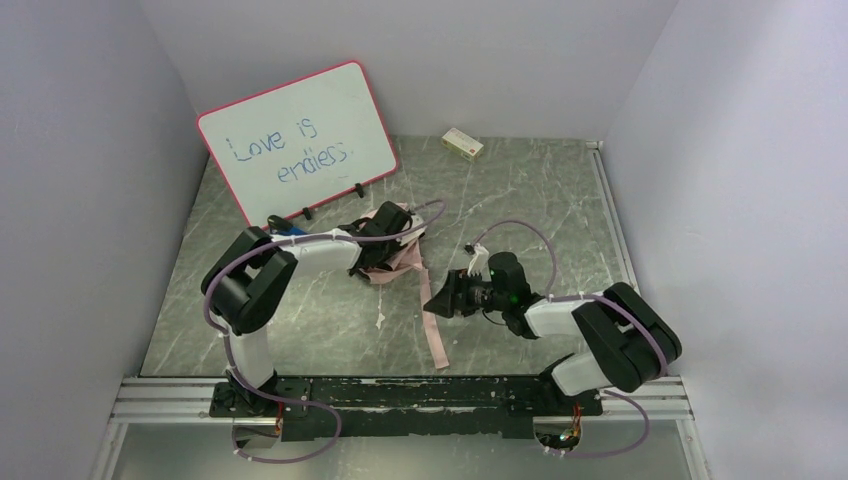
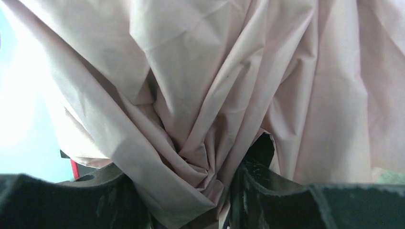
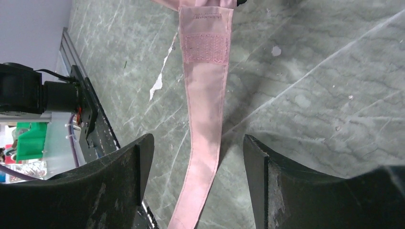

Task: Put away the umbrella

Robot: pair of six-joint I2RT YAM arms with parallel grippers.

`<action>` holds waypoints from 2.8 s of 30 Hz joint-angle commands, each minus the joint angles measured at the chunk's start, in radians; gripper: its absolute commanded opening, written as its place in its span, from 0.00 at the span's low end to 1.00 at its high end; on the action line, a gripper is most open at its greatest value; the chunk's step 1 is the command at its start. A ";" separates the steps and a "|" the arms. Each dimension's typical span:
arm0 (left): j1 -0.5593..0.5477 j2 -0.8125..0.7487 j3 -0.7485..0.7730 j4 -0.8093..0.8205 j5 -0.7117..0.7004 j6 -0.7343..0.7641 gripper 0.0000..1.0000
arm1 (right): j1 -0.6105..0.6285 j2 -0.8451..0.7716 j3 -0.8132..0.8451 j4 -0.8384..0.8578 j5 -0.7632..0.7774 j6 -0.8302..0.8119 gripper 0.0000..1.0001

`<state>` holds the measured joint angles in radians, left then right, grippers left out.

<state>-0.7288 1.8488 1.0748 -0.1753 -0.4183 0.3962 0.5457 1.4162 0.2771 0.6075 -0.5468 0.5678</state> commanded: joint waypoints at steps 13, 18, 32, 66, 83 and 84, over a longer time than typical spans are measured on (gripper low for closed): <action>0.023 0.029 0.008 -0.017 -0.016 0.003 0.05 | -0.098 0.389 0.067 0.570 -0.183 0.148 0.64; 0.023 0.024 0.006 -0.016 -0.022 0.009 0.05 | -0.099 0.601 0.066 0.911 -0.250 0.363 0.56; 0.022 0.022 0.013 -0.024 -0.020 0.009 0.05 | -0.100 0.747 0.079 1.104 -0.258 0.466 0.19; 0.005 -0.004 -0.022 0.033 -0.027 -0.006 0.05 | 0.160 -0.394 0.056 -0.459 -0.172 0.122 0.00; -0.009 0.000 -0.020 0.073 -0.057 -0.046 0.05 | 0.338 -0.697 -0.072 -0.634 0.025 0.384 0.00; -0.009 0.000 -0.019 0.078 -0.058 -0.052 0.05 | 0.346 -0.699 -0.093 -0.616 0.030 0.395 0.00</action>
<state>-0.7933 1.8217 1.0657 -0.1757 -0.2935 0.3866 0.8276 0.7589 0.2543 0.0139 -0.3569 0.8627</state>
